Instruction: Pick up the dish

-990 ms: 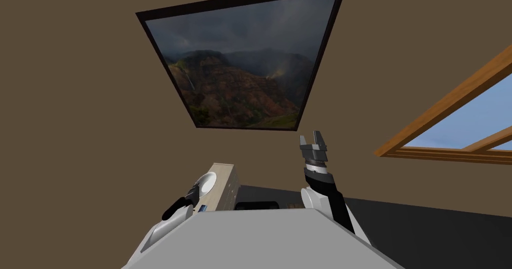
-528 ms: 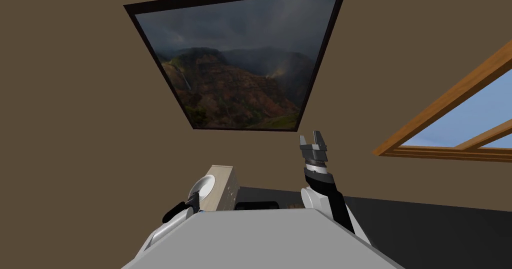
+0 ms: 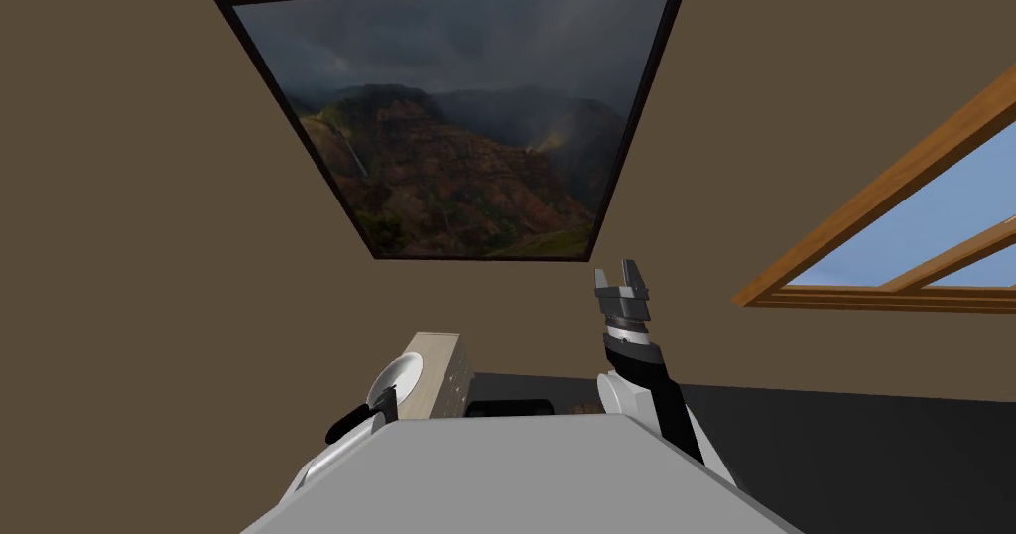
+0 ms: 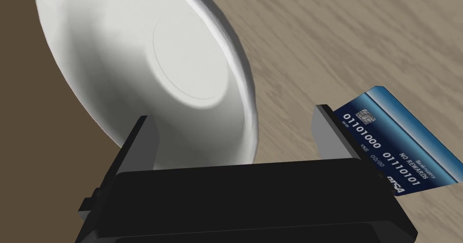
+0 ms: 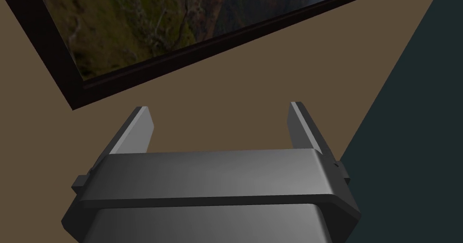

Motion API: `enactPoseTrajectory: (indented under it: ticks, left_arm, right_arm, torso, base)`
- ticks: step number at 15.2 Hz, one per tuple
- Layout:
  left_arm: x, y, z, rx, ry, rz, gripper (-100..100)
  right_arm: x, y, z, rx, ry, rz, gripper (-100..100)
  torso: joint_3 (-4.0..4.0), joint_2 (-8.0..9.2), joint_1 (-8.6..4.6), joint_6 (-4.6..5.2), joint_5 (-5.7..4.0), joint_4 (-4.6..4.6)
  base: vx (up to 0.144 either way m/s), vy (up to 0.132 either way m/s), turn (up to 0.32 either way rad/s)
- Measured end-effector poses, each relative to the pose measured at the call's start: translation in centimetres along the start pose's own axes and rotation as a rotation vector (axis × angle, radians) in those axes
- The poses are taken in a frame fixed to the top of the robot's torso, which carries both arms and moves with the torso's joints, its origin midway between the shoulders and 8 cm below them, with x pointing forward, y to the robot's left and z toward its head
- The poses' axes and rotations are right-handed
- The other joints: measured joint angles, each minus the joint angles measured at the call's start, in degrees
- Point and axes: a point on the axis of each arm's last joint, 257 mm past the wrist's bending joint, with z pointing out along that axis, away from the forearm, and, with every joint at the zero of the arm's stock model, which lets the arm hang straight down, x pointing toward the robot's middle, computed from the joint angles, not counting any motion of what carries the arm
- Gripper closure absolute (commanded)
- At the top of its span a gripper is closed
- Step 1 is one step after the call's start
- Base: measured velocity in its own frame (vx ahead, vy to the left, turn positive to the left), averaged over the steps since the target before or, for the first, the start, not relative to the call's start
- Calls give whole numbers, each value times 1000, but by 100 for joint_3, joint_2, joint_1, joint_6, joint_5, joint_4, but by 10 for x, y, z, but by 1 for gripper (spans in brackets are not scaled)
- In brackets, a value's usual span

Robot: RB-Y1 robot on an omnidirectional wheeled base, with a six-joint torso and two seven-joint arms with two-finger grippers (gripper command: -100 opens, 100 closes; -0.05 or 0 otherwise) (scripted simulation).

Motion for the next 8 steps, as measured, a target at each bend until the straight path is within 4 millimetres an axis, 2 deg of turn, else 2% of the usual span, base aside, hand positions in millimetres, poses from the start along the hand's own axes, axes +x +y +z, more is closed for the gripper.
enactPoseTrajectory:
  ticks: [5, 6, 8]
  left_arm:
    - [-4, 1, 10, 3, -7, -13, -100]
    - [-4, 1, 10, 4, -8, -15, 100]
    - [-4, 2, 10, 4, -8, -15, 100]
  right_arm:
    - [0, 0, 0, 0, 0, 0, 0]
    - [0, 0, 0, 0, 0, 0, 0]
    - [0, 0, 0, 0, 0, 0, 0]
  torso:
    - [1, 2, 1, 0, 0, 1]
    - [1, 1, 0, -1, 0, 0]
    - [0, -1, -3, -1, -2, 1]
  base:
    - [-9, 10, -38]
    - [0, 0, 0]
    - [0, 0, 0]
